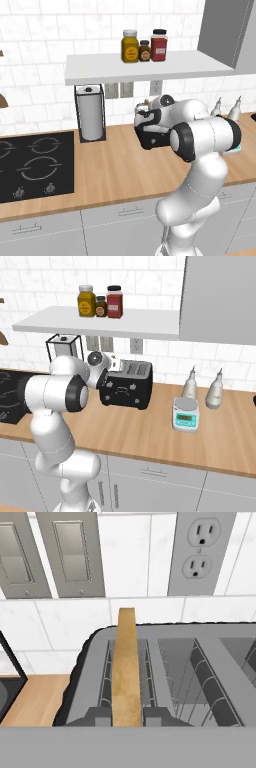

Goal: Start the toaster. Once the lever pops up, take the bread to the plate on the dining counter.

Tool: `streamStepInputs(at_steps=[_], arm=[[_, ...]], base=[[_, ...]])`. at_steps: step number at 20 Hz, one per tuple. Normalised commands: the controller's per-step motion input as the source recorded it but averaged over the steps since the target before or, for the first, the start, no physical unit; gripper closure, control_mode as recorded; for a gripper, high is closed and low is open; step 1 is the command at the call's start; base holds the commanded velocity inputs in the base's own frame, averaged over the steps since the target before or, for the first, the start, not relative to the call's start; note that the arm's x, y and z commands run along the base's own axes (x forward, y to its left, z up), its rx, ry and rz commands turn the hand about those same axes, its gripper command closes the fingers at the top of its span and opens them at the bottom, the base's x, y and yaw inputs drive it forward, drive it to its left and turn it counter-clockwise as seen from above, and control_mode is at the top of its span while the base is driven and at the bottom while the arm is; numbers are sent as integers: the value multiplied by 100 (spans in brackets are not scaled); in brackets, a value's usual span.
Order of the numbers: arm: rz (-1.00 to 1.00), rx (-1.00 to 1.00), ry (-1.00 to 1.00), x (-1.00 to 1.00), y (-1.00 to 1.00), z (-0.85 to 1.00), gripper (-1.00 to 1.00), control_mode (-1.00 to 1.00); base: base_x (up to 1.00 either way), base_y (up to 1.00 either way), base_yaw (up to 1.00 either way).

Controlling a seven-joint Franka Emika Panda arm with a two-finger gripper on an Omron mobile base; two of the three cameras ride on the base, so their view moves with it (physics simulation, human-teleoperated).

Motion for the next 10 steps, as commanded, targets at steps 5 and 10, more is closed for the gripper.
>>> streamStepInputs(at_steps=[5, 10], arm=[[0, 0, 0, 0, 0, 0, 100, -100], [0, 0, 0, 0, 0, 0, 100, -100]], base=[[0, 0, 0], [0, 0, 0]])
